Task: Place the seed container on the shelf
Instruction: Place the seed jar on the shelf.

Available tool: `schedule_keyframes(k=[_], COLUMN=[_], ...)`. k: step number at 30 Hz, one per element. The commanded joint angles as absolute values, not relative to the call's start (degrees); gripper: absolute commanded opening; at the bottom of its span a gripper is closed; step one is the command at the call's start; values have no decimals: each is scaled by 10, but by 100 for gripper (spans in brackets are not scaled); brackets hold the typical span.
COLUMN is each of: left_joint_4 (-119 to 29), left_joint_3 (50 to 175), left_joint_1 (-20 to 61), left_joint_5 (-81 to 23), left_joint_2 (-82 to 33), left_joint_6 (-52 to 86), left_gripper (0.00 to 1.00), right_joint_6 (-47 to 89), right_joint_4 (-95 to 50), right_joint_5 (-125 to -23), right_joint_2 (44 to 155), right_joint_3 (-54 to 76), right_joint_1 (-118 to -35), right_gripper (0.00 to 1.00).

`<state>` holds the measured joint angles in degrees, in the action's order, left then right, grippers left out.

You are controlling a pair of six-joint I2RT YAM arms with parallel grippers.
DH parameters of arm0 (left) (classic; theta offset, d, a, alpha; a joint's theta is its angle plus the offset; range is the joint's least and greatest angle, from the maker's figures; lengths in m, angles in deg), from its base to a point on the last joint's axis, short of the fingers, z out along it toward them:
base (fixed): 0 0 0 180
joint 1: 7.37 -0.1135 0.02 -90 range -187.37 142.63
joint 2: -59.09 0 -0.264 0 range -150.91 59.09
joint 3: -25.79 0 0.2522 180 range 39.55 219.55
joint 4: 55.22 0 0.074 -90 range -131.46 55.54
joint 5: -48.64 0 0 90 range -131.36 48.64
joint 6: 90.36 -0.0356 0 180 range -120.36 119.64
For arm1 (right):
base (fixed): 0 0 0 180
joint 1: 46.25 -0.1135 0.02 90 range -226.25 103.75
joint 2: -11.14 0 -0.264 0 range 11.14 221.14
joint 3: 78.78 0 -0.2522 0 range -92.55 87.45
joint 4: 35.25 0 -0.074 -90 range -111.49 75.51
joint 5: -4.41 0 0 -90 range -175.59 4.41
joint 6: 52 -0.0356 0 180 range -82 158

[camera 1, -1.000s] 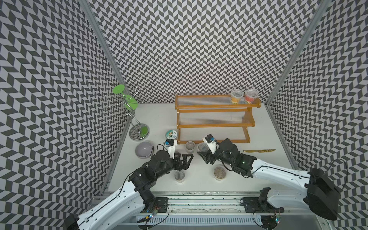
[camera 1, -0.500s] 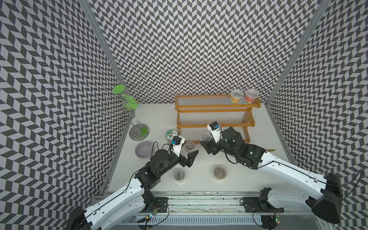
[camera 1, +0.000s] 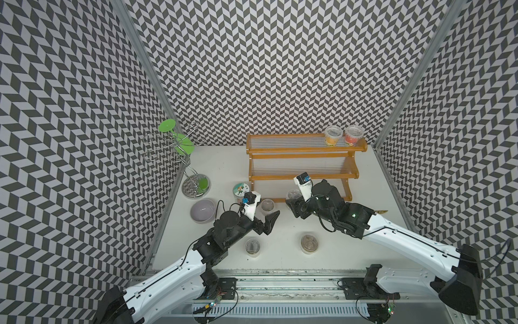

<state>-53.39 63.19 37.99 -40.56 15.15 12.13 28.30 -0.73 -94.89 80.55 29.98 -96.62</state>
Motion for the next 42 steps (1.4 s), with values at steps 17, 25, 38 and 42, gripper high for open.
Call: schedule_keyframes(k=[17, 25, 38, 42], left_joint_4=[-637, -669, -691, -687], left_joint_3=[725, 819, 893, 902], left_joint_1=[384, 386, 386, 385], left_joint_5=[-334, -325, -327, -330], left_joint_2=[15, -87, -171, -179], left_joint_6=[52, 3, 1, 4], left_gripper=[97, 97, 99, 99], right_joint_6=[309, 322, 339, 346], right_joint_4=[107, 133, 138, 147], right_joint_5=[-1023, -1044, -1041, -1037], right_joint_2=[854, 908, 1003, 1039], right_joint_3=[57, -42, -156, -193], right_joint_1=[-927, -897, -801, -779], right_gripper=[74, 74, 74, 74])
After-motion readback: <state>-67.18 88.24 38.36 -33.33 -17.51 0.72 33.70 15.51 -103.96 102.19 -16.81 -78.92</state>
